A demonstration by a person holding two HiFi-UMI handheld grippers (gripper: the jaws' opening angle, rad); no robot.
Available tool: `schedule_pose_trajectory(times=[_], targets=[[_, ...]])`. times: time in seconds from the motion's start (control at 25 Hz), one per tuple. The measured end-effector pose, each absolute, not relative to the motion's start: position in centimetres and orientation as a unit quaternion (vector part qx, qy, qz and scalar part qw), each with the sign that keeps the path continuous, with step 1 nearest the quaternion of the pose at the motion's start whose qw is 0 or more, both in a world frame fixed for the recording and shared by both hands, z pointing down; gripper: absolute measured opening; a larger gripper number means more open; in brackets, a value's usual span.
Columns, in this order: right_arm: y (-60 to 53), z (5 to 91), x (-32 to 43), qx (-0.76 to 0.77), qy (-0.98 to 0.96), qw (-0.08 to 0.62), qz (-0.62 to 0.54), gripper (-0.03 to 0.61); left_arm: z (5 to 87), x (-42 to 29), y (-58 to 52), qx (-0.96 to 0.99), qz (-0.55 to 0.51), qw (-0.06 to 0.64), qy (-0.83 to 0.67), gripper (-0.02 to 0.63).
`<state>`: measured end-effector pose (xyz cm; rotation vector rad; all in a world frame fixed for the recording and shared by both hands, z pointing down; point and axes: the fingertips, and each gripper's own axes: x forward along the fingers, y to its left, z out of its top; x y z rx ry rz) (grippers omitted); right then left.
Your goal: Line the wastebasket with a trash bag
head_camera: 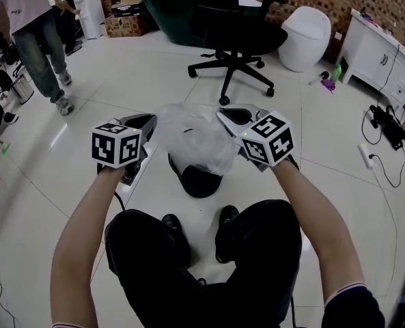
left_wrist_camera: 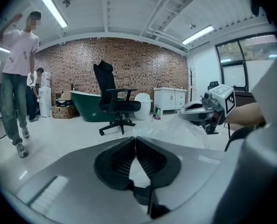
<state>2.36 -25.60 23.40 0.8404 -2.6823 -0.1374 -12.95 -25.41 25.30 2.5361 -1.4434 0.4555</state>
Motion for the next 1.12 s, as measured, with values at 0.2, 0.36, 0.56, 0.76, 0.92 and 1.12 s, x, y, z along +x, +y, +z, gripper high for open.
schedule_pose_trajectory(times=[0.2,0.36,0.56,0.76,0.92,1.12], targets=[[-26.4,26.2,3.2,0.295,-0.940,0.172,-0.017,0.002,27.4,-13.0,-25.7,0.854,0.157,0.108,-0.483,0.015],[-26.7,27.6,2.6,0.281,-0.943,0.180,-0.010,0.002,28.6,-13.8,-25.6,0.850,0.164,0.117,-0.487,0.015],[-26.6,27.4,0.2,0.257,-0.951,0.174,-0.013,0.002,29.5,-16.4,-24.8,0.836,0.176,0.128,-0.504,0.014],[-26.0,27.0,-2.8,0.228,-0.959,0.168,-0.020,0.002,29.5,-18.6,-24.0,0.827,0.180,0.134,-0.516,0.015],[-26.1,26.2,-3.9,0.225,-0.962,0.156,-0.018,0.002,29.0,-19.7,-23.9,0.824,0.168,0.132,-0.525,0.015],[-26.6,24.4,-4.7,0.228,-0.964,0.134,-0.006,0.002,27.3,-18.9,-24.8,0.831,0.139,0.119,-0.526,0.014]])
